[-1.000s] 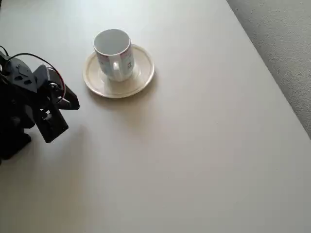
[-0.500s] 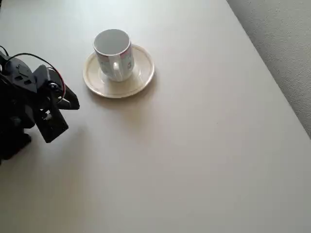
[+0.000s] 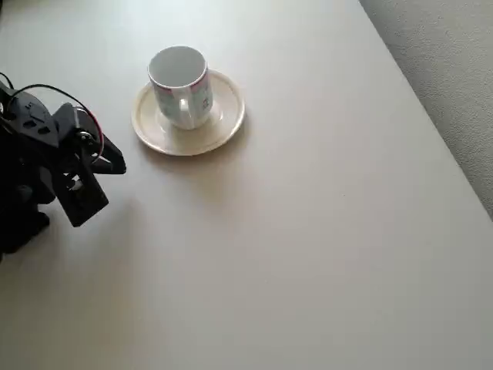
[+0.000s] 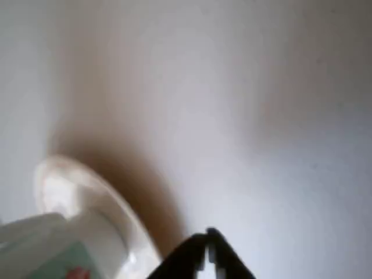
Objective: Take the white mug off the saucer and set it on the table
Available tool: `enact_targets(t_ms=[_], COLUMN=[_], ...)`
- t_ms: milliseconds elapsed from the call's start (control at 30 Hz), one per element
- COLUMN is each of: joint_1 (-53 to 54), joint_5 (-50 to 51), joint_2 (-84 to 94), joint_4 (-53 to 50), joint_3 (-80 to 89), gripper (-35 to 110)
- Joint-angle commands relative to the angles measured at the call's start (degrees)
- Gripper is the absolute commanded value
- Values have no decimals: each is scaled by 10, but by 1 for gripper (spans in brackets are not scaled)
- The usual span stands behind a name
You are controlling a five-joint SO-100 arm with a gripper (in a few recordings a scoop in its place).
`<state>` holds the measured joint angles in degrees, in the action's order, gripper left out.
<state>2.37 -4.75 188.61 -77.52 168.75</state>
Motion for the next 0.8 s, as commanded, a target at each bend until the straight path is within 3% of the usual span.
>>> enact_targets(t_ms=[0, 100, 133, 167, 267, 467, 767], joint_1=[-6, -14, -4, 19, 96, 61, -128], joint_5=[-1, -11, -66, -117, -142, -239, -59], joint_2=[2, 2, 2, 2, 1, -26, -580], joint_4=[-3, 4, 11, 27, 81, -9, -233], joint_3=[1, 2, 4, 9, -7, -210, -768], gripper=[-1, -1, 0, 3, 11, 22, 23])
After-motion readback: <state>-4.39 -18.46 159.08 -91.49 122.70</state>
